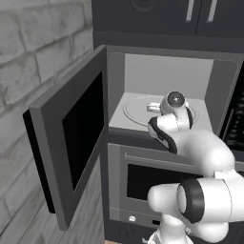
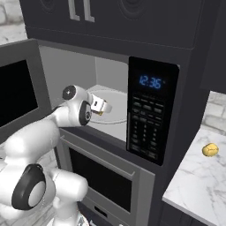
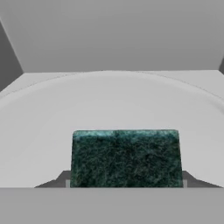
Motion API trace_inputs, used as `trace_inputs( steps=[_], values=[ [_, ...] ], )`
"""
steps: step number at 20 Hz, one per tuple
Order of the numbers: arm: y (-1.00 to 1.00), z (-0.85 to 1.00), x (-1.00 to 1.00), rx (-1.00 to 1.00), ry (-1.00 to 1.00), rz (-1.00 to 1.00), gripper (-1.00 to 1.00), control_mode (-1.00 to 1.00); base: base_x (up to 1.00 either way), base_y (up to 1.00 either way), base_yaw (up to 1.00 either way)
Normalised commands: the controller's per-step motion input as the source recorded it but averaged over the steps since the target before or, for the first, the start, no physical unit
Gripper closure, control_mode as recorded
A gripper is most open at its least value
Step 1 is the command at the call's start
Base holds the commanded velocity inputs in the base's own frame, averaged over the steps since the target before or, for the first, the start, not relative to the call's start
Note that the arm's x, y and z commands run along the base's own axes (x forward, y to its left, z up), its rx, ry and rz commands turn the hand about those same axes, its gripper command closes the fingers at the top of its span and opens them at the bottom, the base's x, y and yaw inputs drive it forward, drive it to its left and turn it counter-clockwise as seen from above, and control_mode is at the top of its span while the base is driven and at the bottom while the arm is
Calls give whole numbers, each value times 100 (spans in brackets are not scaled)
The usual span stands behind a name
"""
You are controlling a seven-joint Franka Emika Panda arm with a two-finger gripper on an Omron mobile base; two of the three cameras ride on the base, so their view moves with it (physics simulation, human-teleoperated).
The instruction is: Place the sponge inside the microwave to prepare for sanitizing.
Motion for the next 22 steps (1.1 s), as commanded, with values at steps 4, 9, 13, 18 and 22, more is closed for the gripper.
trace_inputs(
  steps=[4,9,13,18,22],
  values=[
    [-13,-13,31,0,2,0,100,-100,0,0,0],
    [-12,-19,28,0,4,0,100,-100,0,0,0],
    [-4,-26,26,0,4,0,100,-100,0,0,0],
    [-1,-40,14,4,1,0,100,-100,0,0,0],
    [0,-34,0,5,0,0,100,-100,0,0,0]
  ],
)
